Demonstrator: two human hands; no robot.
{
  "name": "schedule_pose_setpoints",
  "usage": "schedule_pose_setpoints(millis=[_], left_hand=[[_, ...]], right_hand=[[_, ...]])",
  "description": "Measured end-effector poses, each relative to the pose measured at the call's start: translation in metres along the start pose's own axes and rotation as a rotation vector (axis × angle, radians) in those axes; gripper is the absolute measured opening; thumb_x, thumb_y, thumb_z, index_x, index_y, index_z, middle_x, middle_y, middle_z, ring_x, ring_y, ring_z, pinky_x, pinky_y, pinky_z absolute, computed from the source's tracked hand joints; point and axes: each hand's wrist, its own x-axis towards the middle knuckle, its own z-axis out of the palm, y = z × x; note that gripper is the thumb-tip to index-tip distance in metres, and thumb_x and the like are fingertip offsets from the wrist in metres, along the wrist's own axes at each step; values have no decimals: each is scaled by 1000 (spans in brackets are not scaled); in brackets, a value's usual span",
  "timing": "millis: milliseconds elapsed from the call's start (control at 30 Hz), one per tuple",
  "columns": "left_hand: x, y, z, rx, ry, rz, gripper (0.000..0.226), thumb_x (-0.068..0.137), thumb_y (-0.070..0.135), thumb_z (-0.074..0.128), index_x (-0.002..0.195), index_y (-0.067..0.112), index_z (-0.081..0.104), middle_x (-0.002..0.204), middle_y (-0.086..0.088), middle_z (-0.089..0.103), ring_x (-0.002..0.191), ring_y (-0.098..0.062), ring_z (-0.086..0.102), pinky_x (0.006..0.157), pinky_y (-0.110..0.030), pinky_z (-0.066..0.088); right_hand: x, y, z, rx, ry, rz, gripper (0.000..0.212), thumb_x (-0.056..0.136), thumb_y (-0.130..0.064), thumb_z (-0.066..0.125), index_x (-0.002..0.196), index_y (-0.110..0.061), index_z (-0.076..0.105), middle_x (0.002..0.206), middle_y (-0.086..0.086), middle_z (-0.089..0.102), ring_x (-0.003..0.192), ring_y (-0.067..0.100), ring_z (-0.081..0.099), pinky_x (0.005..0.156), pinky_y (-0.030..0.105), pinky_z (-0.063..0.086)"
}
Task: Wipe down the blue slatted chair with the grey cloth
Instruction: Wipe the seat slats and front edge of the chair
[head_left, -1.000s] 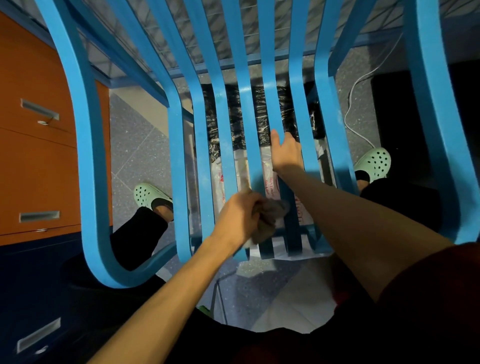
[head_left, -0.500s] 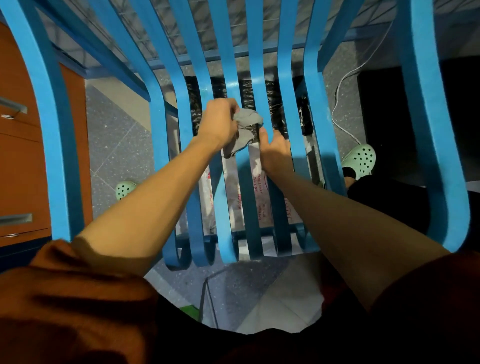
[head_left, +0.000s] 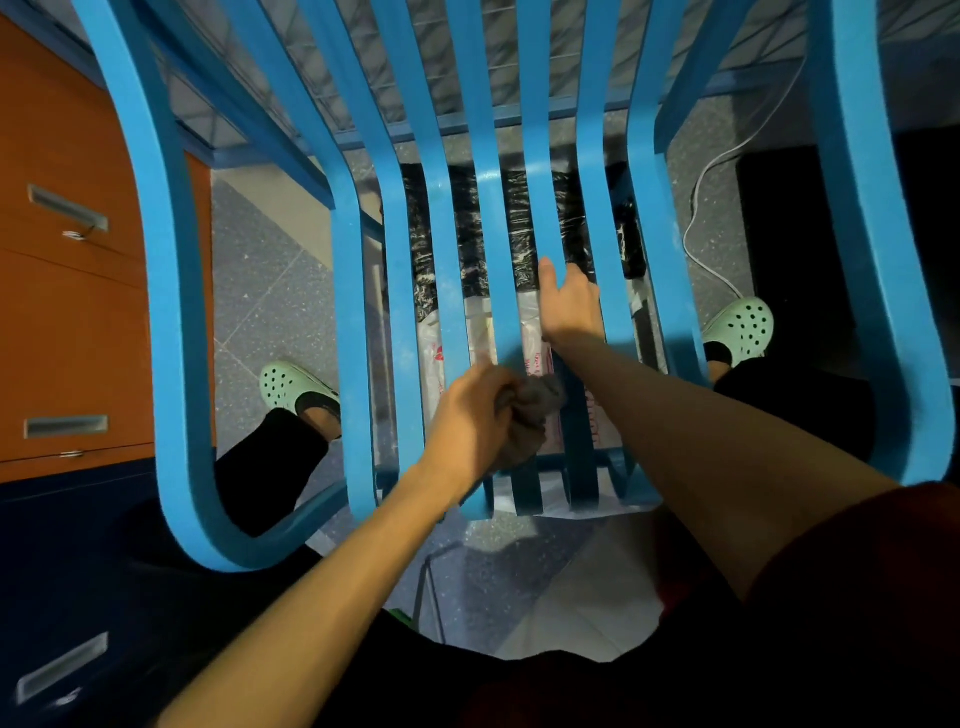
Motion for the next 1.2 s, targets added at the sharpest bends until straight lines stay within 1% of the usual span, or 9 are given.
schedule_pose_setpoints(millis=[100,267,367,500,567,633,867,1000,1200], left_hand=[[-31,0,7,10,-44,-7,25,86,-1,53,99,13,69,96,-3,63,81,-13,60,72,-23,53],[-48,-1,-3,38,-241,8,24,87,5,61,107,14,71,102,1,66,90,-10,62,78,-7,46],[-15,-2,-20,43,-113,22,22,88,4,63,104,17,67,98,9,60,86,1,55,78,-2,42],[64,5,-36,179,50,-33,5,87,15,66,91,18,66,92,5,60,82,-9,55,70,-14,40],[97,2,-34,254,61,-43,11,83,12,67,94,14,67,90,-2,63,81,-17,57,70,-25,46],[110,0,-29,291,31,-49,13,81,7,65,92,14,67,85,-4,63,77,-21,59,68,-34,51],[54,-14,-8,281,-20,-33,13,88,12,56,84,18,68,88,-3,65,77,-21,61,69,-40,54],[-14,-5,5,149,-39,73,20,93,10,54,104,14,70,99,0,65,84,-17,65,75,-32,56],[-48,2,13,149,-123,33,24,92,13,58,113,17,70,111,1,64,90,-18,65,79,-21,52]], right_hand=[[-3,0,-1,11,-6,-8,66,102,-53,30,143,-2,36,144,22,43,128,36,46,105,46,39],[-3,-2,0,8,4,-16,62,102,-51,31,137,-1,42,137,23,48,121,35,51,100,46,42],[-3,-3,0,14,11,-16,61,102,-50,32,136,0,43,137,23,49,122,36,51,100,45,41],[2,-1,0,-56,-45,-28,51,102,-40,42,139,-4,43,137,22,48,125,37,48,103,46,40],[5,3,2,-42,-41,-34,31,101,-33,47,116,-6,52,112,18,56,109,37,58,94,48,49],[5,3,3,24,8,-1,34,101,-42,43,99,-9,49,102,16,59,98,34,61,86,51,52],[2,-4,0,-16,-6,21,64,101,-53,31,143,-4,39,143,21,45,127,35,47,104,46,40],[1,1,1,-7,12,-16,67,100,-56,29,136,-2,45,134,21,51,120,35,53,101,47,44],[0,1,2,-5,14,-12,69,99,-57,29,141,-3,41,138,20,50,124,35,51,102,49,43]])
